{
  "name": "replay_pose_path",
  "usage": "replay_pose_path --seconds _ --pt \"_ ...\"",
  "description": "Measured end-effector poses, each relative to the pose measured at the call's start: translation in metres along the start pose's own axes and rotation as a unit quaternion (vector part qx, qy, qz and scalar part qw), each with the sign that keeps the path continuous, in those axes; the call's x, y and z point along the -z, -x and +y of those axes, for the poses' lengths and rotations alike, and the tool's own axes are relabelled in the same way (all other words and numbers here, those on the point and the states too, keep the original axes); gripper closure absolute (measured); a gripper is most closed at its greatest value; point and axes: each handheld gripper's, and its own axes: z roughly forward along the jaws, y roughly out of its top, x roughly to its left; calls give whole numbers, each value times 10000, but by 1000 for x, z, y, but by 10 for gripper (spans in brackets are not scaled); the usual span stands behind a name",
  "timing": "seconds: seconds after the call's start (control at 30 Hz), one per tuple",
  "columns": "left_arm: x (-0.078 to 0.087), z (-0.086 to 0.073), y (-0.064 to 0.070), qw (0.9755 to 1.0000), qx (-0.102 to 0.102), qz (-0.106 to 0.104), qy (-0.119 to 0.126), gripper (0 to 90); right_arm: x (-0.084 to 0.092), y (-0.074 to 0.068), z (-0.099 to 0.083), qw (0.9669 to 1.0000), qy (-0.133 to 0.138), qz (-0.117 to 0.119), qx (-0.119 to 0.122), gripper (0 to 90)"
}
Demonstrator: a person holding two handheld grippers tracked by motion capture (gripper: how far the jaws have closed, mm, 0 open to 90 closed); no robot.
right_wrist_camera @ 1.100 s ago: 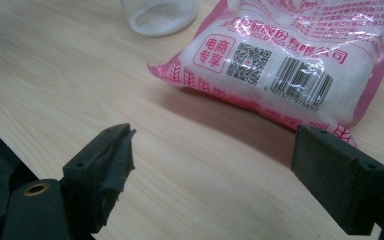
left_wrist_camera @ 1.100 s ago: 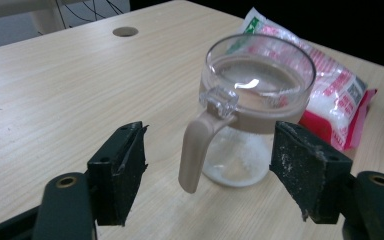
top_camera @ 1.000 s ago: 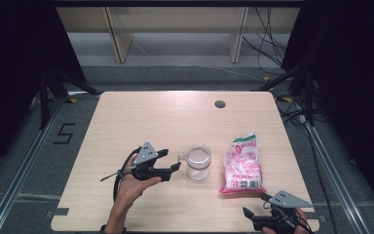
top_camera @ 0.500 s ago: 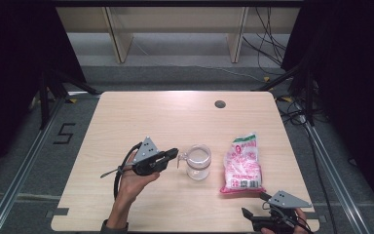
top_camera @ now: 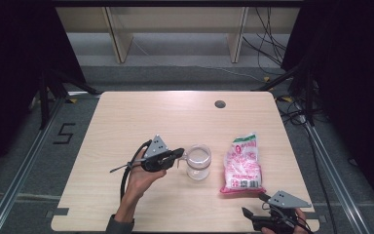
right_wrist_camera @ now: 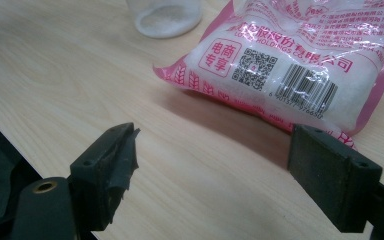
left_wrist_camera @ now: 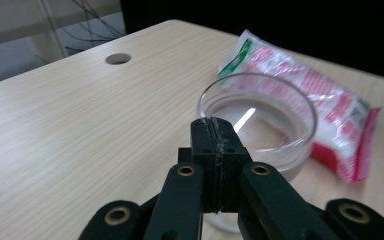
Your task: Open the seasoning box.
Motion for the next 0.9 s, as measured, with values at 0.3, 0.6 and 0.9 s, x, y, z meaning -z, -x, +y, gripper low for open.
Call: replay_pose_path --seconds 0.3,0.6,0.9 --pt "-1 0 -1 10000 61 -20 18 881 1 -3 1 10000 9 -16 -33 260" --pt "0 -2 -2 9999 140 -19 69 880 -6 -7 18 9986 465 171 171 487" --pt "0 -3 -3 9999 104 -62 104 879 -34 -18 45 9954 439 466 707 675"
